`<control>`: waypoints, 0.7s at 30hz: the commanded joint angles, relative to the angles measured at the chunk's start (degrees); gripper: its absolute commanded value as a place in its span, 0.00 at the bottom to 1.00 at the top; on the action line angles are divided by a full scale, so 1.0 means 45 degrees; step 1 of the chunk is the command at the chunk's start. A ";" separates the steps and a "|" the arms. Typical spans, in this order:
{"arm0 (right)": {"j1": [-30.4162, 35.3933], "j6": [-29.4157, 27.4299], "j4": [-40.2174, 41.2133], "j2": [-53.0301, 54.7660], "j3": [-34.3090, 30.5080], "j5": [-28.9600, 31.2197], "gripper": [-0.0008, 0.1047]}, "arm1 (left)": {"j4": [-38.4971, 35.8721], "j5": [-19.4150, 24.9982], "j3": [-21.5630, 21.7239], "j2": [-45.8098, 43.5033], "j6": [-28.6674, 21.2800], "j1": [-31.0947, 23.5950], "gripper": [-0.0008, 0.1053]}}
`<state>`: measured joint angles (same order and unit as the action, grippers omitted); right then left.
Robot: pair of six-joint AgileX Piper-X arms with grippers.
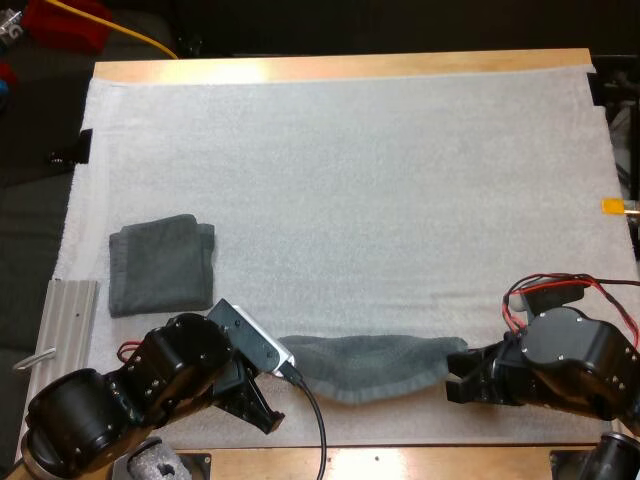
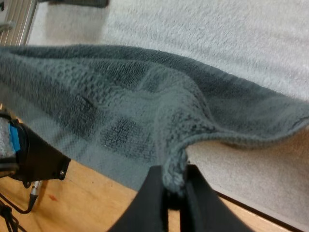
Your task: Pick towel from pile, fold and stack
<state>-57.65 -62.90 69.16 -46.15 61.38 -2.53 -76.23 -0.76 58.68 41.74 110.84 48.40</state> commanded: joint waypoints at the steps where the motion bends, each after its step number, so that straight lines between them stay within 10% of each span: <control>1: -0.0136 0.0091 0.0031 0.0067 0.0135 0.0410 0.01 | -0.0055 0.0736 0.0107 -0.0062 0.0163 0.0056 0.01; 14: 0.1504 -0.2140 -0.1103 -0.2314 0.0014 0.2993 0.01 | 0.1894 0.1436 0.0107 0.2980 -0.0208 -0.0622 0.01; 21: 0.5704 -0.2927 -0.3388 -0.5776 0.0014 -0.0921 0.01 | 0.4175 -0.3171 0.0107 0.6075 -0.1992 -0.4834 0.01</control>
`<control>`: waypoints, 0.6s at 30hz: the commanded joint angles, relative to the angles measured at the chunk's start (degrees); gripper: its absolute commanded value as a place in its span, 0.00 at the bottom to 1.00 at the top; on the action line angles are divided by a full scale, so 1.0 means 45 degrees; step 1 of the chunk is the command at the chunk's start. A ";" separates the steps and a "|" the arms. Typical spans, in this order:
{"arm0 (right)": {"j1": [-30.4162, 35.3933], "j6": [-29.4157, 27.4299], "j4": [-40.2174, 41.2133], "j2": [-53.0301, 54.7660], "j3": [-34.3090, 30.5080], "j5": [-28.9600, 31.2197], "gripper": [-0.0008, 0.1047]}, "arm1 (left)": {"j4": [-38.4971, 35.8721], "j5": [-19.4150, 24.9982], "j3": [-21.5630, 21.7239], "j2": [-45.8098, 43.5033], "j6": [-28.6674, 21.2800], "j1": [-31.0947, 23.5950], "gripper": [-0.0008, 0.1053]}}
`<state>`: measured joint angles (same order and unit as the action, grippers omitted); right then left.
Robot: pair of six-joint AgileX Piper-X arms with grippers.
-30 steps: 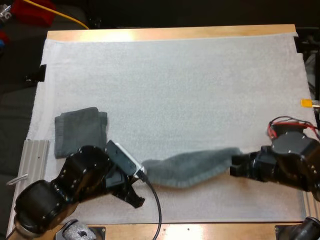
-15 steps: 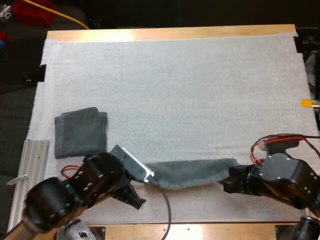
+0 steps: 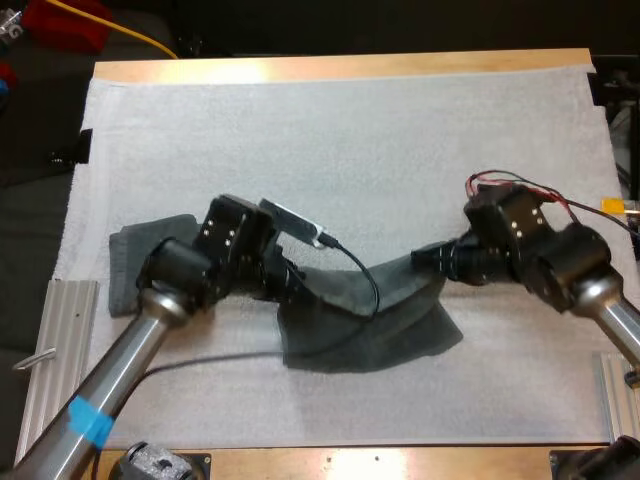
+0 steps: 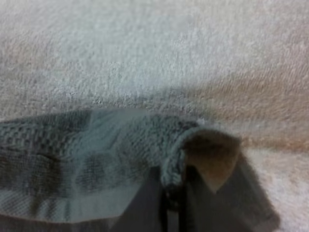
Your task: Pick towel from pile, fold and stack
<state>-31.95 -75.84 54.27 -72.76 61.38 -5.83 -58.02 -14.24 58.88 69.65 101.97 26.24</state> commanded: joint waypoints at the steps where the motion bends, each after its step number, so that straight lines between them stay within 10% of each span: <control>1: 0.0201 0.0001 -0.0230 -0.0093 0.0014 -0.0459 0.01 | 0.0223 -0.0421 0.0063 0.0081 -0.0099 -0.0129 0.01; 18: 0.3227 0.3279 -0.4254 -0.3890 0.0014 -0.3129 0.01 | 0.3968 -0.1644 0.0063 0.4399 0.1581 -0.3172 0.01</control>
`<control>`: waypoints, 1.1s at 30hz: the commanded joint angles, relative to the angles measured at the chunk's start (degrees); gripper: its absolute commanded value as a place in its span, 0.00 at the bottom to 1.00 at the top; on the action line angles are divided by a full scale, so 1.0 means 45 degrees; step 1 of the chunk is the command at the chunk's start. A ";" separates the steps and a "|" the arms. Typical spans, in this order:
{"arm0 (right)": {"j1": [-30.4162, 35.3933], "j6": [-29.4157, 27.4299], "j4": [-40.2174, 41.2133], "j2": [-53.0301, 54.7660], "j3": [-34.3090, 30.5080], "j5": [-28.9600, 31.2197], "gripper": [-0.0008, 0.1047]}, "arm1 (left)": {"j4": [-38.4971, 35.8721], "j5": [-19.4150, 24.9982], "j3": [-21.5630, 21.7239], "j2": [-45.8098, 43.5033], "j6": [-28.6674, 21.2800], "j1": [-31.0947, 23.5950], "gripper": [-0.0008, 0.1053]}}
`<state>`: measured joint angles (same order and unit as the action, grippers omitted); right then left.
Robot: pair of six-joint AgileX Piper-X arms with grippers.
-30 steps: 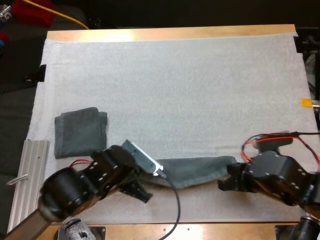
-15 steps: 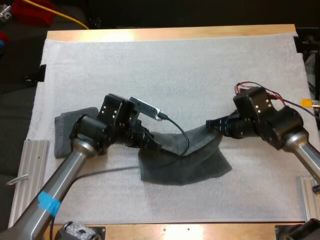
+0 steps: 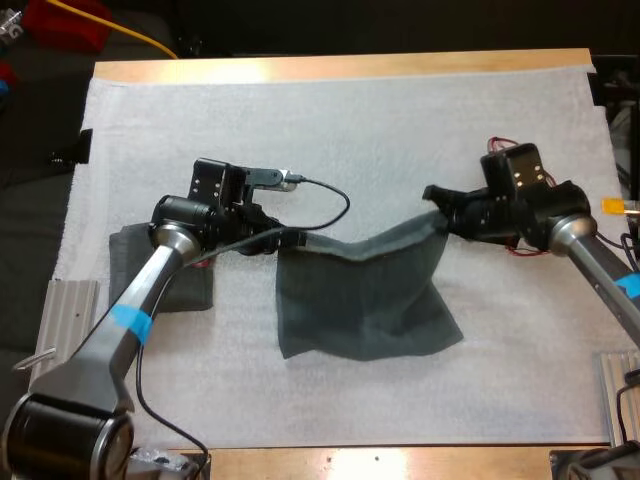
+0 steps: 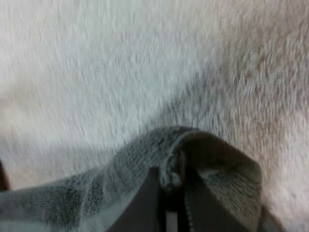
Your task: Pick towel from pile, fold and stack
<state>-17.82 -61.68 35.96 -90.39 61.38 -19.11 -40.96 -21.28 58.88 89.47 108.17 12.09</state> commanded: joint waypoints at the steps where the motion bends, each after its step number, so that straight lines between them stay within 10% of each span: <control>1: 0.0244 0.0412 -0.0556 -0.0109 0.0014 -0.0517 0.01 | 0.0320 -0.0044 0.0063 0.0130 0.0279 -0.0066 0.01; 24: 0.0854 0.2095 -0.4469 -0.1965 0.0014 -0.1469 0.01 | 0.3145 0.1422 0.0063 0.1541 0.1423 -0.0161 0.01; 29: 0.0854 0.2353 -0.4869 -0.1965 0.0014 -0.1437 0.14 | 0.3317 0.0708 0.0063 0.1541 0.1423 -0.0161 0.03; 33: 0.0854 0.2285 -0.5475 -0.1965 0.0014 -0.1601 0.46 | 0.3661 -0.0467 0.0063 0.1541 0.1423 -0.0161 0.34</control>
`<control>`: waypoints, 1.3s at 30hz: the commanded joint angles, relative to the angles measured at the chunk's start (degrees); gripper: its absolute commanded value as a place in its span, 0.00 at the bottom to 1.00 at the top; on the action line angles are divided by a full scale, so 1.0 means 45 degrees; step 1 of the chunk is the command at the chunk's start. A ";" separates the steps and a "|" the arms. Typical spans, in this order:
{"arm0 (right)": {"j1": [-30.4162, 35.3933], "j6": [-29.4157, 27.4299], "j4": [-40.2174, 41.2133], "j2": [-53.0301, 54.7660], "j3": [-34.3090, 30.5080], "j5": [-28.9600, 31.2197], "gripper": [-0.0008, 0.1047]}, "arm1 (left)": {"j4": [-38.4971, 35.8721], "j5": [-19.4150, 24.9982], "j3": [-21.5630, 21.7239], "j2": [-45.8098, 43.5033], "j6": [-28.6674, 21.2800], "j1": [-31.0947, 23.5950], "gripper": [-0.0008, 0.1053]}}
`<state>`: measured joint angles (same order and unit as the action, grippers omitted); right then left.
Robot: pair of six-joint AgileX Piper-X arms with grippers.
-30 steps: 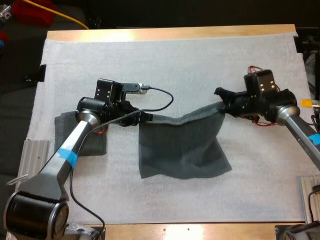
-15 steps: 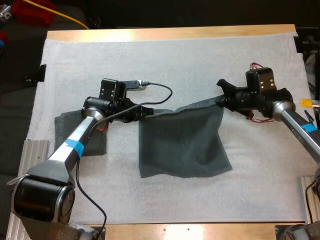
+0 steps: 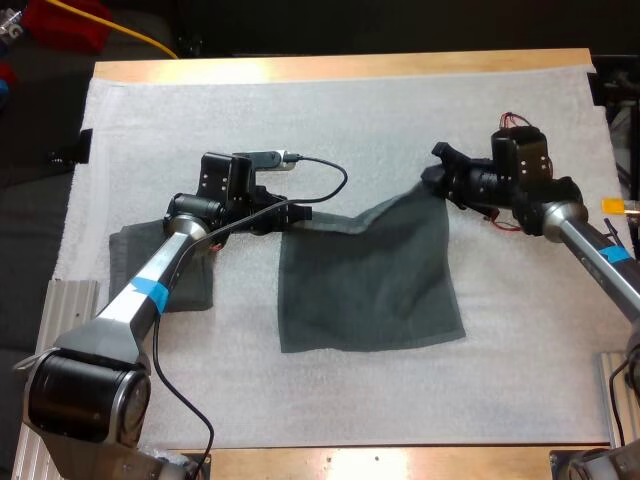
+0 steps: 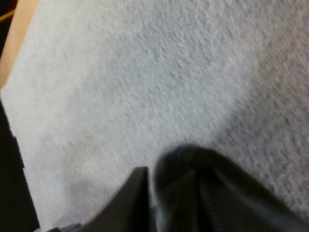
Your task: Pick towel from pile, fold and stack
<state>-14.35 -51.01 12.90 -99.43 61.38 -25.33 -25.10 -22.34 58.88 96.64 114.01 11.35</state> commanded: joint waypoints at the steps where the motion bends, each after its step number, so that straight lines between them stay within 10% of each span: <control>1: 0.0081 -0.0139 -0.0434 0.0043 0.0014 -0.0303 0.48 | 0.0134 -0.0264 0.0063 -0.0053 0.0126 0.0003 0.37; 2: 0.0081 -0.0597 -0.0939 0.0043 0.0014 -0.0679 0.52 | 0.0194 -0.0454 0.0063 -0.0053 0.0126 0.0003 0.57; 6: 0.0081 -0.0940 -0.1585 0.0043 0.0014 -0.1356 0.52 | 0.0222 -0.0714 0.0063 -0.0053 0.0126 0.0003 0.67; 15: 0.0081 -0.2279 -0.1221 0.0097 0.0014 -0.3020 0.52 | -0.0605 -0.1519 0.0063 -0.0559 -0.0407 0.0003 0.65; 32: -0.0176 -0.8425 0.6041 0.2245 0.0014 -0.0897 0.52 | -0.5740 0.0626 0.0032 -0.2505 -0.4055 0.0040 0.64; 39: -0.0454 -0.8796 0.7451 0.3060 -0.0076 -0.0504 0.52 | -0.6108 0.0626 -0.1130 -0.3649 -0.4272 0.0040 0.64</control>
<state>-16.29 -89.68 45.66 -86.36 61.02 -27.89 -52.27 -19.81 53.77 80.78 95.23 11.35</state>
